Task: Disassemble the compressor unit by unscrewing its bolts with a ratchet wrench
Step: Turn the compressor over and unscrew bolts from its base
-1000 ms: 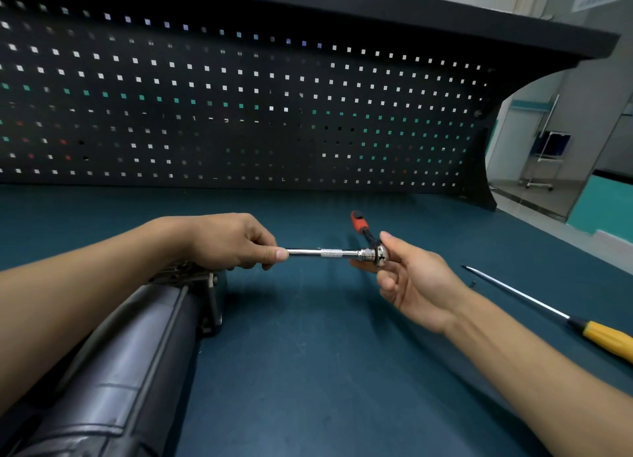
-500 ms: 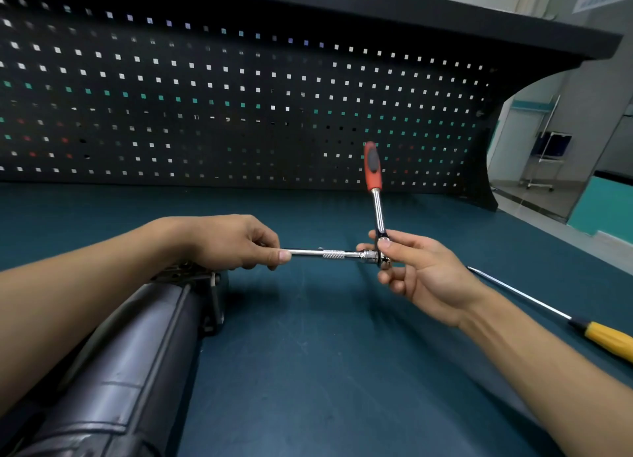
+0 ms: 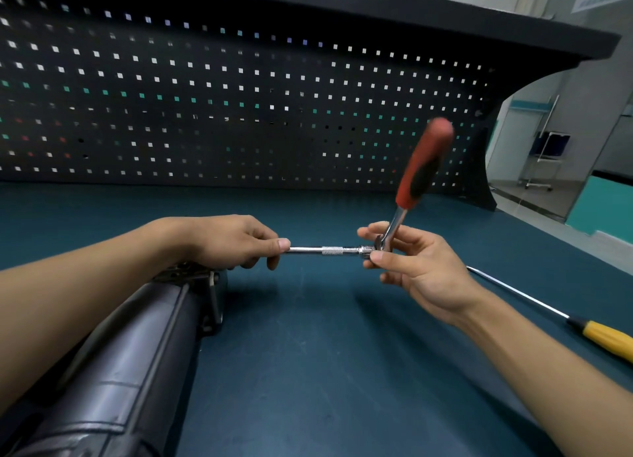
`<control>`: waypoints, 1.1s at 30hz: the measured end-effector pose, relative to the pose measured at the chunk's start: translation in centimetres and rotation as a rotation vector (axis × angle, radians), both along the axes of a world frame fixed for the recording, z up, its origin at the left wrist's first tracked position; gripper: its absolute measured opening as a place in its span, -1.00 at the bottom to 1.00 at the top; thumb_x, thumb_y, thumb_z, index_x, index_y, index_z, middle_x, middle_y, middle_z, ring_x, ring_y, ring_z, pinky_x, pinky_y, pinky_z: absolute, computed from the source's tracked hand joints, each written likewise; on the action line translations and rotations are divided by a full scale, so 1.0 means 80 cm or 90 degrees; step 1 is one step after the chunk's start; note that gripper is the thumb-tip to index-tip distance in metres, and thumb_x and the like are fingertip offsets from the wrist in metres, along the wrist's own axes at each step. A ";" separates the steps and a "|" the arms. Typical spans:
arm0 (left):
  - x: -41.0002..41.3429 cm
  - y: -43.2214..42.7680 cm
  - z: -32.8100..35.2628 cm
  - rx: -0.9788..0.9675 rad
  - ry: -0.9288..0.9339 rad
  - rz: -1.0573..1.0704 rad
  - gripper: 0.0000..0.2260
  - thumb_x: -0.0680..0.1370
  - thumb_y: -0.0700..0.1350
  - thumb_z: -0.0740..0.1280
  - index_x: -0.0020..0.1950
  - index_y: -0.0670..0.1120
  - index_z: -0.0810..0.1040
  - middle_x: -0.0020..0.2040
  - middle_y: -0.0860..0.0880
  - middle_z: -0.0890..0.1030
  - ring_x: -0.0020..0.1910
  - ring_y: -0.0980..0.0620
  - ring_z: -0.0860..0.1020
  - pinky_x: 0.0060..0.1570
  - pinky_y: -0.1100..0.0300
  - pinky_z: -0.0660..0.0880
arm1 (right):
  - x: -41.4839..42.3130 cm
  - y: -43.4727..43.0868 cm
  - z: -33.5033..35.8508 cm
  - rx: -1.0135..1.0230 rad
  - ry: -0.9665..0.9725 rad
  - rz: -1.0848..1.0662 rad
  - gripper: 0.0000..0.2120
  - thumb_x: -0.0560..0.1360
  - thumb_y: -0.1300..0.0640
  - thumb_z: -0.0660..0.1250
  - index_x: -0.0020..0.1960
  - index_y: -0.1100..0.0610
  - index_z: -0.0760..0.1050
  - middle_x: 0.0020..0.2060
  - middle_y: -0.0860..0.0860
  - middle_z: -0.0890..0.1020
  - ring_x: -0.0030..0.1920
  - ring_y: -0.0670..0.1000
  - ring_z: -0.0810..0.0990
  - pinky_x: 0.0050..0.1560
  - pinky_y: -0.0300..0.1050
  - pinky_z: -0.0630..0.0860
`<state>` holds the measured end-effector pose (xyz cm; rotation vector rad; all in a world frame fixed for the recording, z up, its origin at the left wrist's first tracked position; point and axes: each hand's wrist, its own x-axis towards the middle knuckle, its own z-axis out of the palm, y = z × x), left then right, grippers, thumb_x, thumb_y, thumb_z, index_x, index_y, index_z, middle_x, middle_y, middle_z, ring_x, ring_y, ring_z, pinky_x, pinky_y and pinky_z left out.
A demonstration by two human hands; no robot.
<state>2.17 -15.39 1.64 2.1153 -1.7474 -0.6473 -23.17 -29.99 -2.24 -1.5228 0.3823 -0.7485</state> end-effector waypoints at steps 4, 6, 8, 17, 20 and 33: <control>0.000 -0.001 0.001 0.004 -0.006 -0.005 -0.55 0.49 0.37 0.15 -0.19 0.04 0.58 -0.48 0.14 0.37 -0.52 0.16 0.30 -0.50 0.38 0.29 | 0.000 0.005 -0.002 -0.066 0.000 0.010 -0.76 0.45 0.54 0.35 -0.02 0.26 0.63 0.19 -0.05 0.66 -0.10 -0.05 0.65 -0.20 -0.25 0.53; 0.000 -0.001 0.000 0.005 -0.012 -0.002 -0.57 0.53 0.34 0.17 -0.21 0.03 0.57 -0.50 0.15 0.38 -0.54 0.16 0.30 -0.52 0.39 0.28 | -0.001 0.007 -0.002 -0.086 0.006 0.007 -0.72 0.45 0.59 0.32 -0.02 0.30 0.63 0.22 -0.04 0.63 -0.09 -0.08 0.66 -0.19 -0.26 0.54; 0.000 -0.002 0.000 0.007 -0.019 0.001 -0.58 0.55 0.31 0.18 -0.24 0.02 0.55 -0.50 0.14 0.38 -0.54 0.15 0.30 -0.52 0.38 0.28 | -0.002 0.007 -0.001 -0.095 0.008 0.006 -0.72 0.45 0.59 0.32 -0.05 0.28 0.64 0.23 -0.03 0.62 -0.06 -0.06 0.67 -0.17 -0.25 0.57; 0.000 -0.003 -0.001 0.018 -0.061 -0.015 -0.54 0.53 0.36 0.15 -0.29 0.00 0.41 -0.45 0.13 0.37 -0.45 0.06 0.27 -0.46 0.30 0.27 | -0.002 0.000 -0.002 -0.121 0.009 0.002 -0.59 0.34 0.70 0.32 -0.06 0.24 0.61 0.10 0.06 0.67 -0.14 -0.12 0.69 -0.06 -0.29 0.59; 0.000 -0.003 0.000 0.013 -0.073 -0.026 -0.55 0.54 0.34 0.15 -0.29 0.00 0.42 -0.44 0.14 0.38 -0.45 0.08 0.28 -0.45 0.31 0.28 | -0.004 -0.003 -0.004 -0.117 0.007 -0.005 -0.60 0.35 0.67 0.34 -0.08 0.22 0.63 0.09 0.03 0.69 -0.11 -0.07 0.70 -0.05 -0.25 0.61; -0.001 -0.001 0.003 0.016 -0.023 -0.024 -0.55 0.45 0.37 0.20 -0.30 -0.01 0.46 -0.45 0.13 0.37 -0.45 0.06 0.26 -0.46 0.29 0.27 | 0.007 0.009 0.004 0.070 0.024 -0.082 -0.64 0.20 -0.04 0.55 -0.06 0.09 0.67 0.00 0.10 0.74 -0.27 0.11 0.72 -0.40 -0.29 0.52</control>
